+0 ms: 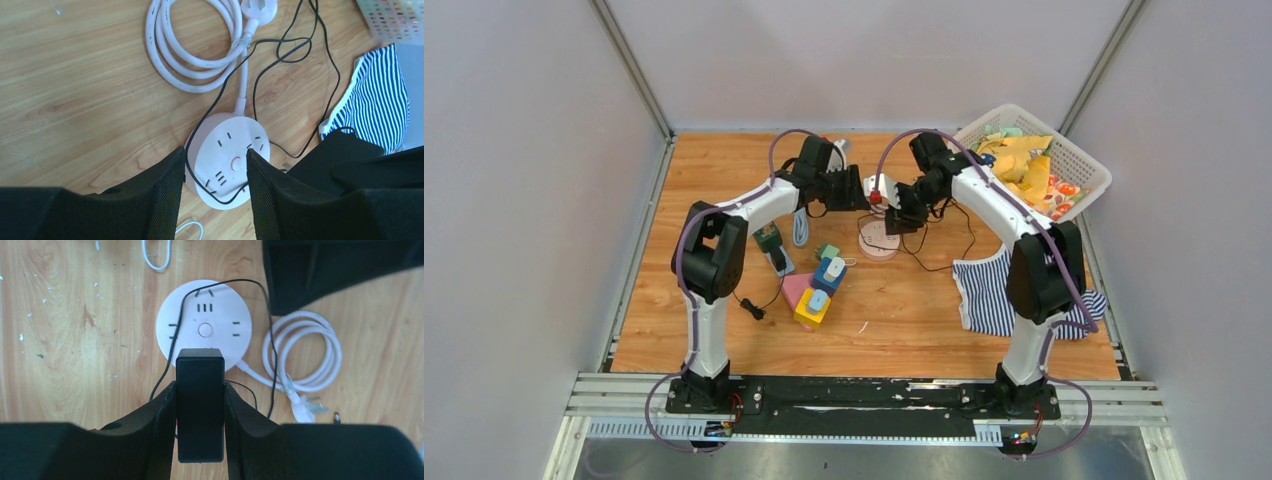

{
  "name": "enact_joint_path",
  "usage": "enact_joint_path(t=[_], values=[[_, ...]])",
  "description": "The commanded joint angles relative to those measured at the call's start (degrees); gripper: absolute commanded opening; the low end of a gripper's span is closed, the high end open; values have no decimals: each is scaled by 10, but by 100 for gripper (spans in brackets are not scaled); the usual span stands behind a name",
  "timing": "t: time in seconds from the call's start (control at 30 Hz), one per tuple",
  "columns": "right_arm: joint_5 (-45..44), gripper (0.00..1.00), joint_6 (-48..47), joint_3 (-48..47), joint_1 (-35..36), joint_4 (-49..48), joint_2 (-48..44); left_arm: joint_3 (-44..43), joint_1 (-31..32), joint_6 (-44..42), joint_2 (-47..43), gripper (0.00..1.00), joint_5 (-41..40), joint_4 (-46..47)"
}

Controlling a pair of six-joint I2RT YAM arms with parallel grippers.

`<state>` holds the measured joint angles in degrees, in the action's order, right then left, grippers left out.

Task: Insert the plug
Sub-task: Insert the plug into the socket.

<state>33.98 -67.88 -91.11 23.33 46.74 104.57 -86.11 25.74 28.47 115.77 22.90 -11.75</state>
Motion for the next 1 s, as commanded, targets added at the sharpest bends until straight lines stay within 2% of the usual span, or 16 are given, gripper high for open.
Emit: enact_joint_path(t=[0.0,0.37,0.67,0.97], values=[[37,0,-48,-27,10,39,27,3,0,-9,21,50,25,-7],[29,0,-64,-12,11,27,48,-3,-2,-23,44,45,44,-19],[18,0,-64,14,12,-39,61,-9,-2,-21,61,40,57,-16],[-11,0,-68,28,11,-40,74,-16,-2,-18,71,35,65,-15]])
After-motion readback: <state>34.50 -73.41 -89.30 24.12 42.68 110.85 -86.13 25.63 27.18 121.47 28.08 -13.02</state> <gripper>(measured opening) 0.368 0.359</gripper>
